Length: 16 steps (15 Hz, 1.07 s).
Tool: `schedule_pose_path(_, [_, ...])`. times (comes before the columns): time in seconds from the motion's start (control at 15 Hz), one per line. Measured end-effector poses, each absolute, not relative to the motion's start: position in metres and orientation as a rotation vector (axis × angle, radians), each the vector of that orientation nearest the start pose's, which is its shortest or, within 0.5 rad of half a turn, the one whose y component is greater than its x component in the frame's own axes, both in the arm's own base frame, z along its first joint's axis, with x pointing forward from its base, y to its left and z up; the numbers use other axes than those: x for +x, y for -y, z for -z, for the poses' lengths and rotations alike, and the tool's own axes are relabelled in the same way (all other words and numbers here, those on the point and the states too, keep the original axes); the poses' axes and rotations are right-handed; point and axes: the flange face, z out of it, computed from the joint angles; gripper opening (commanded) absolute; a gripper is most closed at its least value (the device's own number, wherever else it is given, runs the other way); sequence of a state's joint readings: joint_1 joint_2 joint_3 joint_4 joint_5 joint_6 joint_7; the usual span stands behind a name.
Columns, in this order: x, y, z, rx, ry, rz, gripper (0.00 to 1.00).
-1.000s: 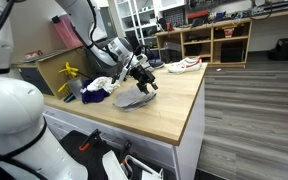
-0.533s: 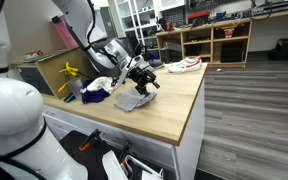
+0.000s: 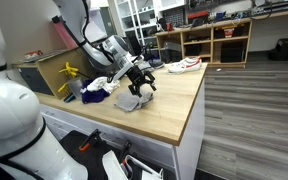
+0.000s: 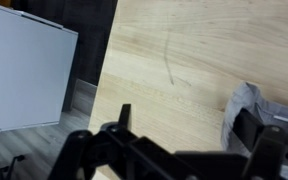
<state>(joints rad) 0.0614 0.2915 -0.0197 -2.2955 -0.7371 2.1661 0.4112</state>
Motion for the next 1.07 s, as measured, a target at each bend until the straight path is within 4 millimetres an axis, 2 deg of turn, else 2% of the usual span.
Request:
schedule_pose_path(0.33, [0.502, -0.008, -0.220, 2.735, -0.349, 0.419, 1.00])
schedule_pose_path(0.53, [0.512, -0.021, -0.230, 2.866, -0.362, 0.426, 1.00])
schedule_pose_path(0.8, [0.522, -0.036, -0.236, 2.987, -0.275, 0.392, 1.00])
schedule_pose_path(1.07, [0.533, -0.053, -0.225, 3.050, -0.060, 0.316, 1.00])
